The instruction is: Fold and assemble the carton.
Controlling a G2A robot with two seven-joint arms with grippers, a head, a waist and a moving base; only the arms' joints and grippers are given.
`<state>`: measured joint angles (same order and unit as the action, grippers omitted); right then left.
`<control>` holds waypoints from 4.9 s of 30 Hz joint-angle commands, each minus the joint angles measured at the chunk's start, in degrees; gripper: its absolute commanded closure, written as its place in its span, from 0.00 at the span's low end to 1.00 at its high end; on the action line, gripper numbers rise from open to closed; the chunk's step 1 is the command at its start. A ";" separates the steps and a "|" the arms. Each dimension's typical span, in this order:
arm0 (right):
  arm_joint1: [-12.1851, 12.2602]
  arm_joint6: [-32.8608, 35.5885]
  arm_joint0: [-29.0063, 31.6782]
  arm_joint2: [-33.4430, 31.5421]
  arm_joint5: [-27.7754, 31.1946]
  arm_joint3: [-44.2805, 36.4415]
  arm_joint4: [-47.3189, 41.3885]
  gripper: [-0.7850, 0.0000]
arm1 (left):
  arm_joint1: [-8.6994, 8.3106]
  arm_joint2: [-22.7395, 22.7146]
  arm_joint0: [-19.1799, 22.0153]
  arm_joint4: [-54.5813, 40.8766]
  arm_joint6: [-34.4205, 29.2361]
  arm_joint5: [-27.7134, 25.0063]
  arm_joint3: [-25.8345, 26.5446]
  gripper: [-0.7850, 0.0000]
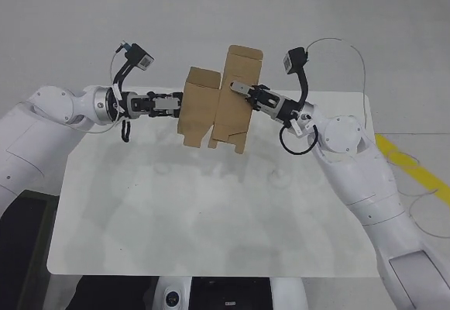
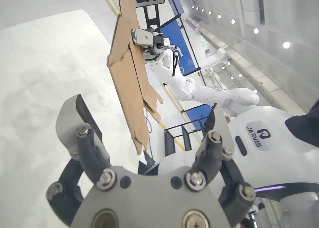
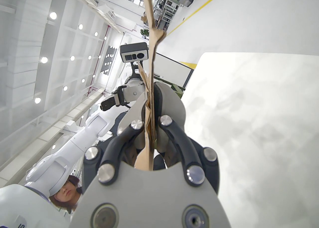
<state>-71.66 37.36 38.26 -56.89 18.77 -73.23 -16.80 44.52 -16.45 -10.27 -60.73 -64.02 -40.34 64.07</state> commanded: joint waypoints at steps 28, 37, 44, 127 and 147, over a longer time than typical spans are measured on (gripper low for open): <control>-1.18 -5.10 1.67 -1.74 0.24 -1.26 3.07 0.60 | 8.06 -13.88 -6.85 0.21 -12.93 12.99 -9.45 1.00; -0.59 -2.04 2.75 -5.34 0.85 -1.11 1.88 0.00 | 8.81 -17.93 -7.40 4.22 -16.93 16.99 -10.63 1.00; 1.15 10.52 3.37 -9.56 -3.89 -1.56 2.03 0.00 | 8.96 -20.34 -7.92 6.99 -22.11 22.16 -9.98 1.00; 2.71 14.25 3.89 -3.20 -7.27 -5.25 1.82 1.00 | 8.59 -18.89 -9.95 0.92 -23.64 23.71 -14.13 0.00; 1.91 5.98 3.49 -1.17 -10.17 -3.02 10.40 1.00 | 10.05 -25.38 -10.64 4.83 -23.98 24.05 -15.55 0.00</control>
<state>-69.75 43.45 41.75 -58.05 8.69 -76.31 -6.74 54.64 -41.50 -20.78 -56.07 -88.00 -16.29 48.30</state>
